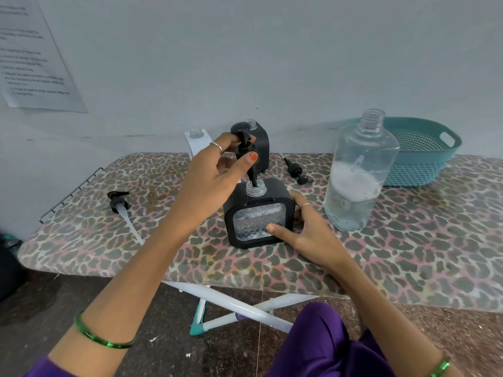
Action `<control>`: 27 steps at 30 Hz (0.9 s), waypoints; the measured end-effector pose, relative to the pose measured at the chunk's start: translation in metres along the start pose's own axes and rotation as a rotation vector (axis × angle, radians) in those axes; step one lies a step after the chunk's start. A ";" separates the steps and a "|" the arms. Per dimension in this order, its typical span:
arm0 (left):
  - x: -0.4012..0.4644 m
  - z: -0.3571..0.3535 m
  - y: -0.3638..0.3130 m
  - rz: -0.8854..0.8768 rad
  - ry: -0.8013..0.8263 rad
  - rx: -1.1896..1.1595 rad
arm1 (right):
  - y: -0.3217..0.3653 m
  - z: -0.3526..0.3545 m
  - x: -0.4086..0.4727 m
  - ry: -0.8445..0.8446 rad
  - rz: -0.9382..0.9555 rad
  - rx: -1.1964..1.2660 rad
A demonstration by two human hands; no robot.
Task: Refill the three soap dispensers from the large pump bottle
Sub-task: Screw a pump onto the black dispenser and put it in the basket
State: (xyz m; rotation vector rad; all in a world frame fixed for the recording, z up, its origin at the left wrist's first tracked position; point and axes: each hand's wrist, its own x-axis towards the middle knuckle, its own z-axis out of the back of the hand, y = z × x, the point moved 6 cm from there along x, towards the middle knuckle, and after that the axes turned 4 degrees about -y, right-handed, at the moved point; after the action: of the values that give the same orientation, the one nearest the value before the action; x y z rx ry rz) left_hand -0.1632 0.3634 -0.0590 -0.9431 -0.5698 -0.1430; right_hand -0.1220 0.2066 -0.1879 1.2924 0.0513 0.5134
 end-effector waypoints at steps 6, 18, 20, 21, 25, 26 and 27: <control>-0.003 -0.002 0.000 0.019 0.025 0.048 | 0.001 0.000 0.000 0.001 0.002 0.011; -0.013 -0.015 0.017 0.053 0.082 0.092 | -0.001 -0.001 0.001 -0.001 0.007 0.017; -0.015 -0.016 0.019 0.063 0.090 0.100 | -0.001 -0.001 0.001 0.000 0.008 0.014; -0.016 -0.016 0.021 0.072 0.093 0.099 | -0.001 -0.001 0.001 0.000 0.008 0.015; -0.019 -0.016 0.025 0.090 0.094 0.109 | -0.001 -0.001 0.001 -0.001 0.007 0.008; -0.019 -0.016 0.026 0.097 0.097 0.104 | 0.000 -0.001 0.001 -0.002 0.008 0.004; -0.019 -0.016 0.027 0.103 0.099 0.097 | 0.000 -0.001 0.001 -0.002 0.006 0.001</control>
State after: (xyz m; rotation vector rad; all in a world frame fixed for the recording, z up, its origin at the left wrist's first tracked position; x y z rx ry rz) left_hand -0.1635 0.3639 -0.0961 -0.8639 -0.4318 -0.0688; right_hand -0.1212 0.2078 -0.1880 1.2939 0.0462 0.5174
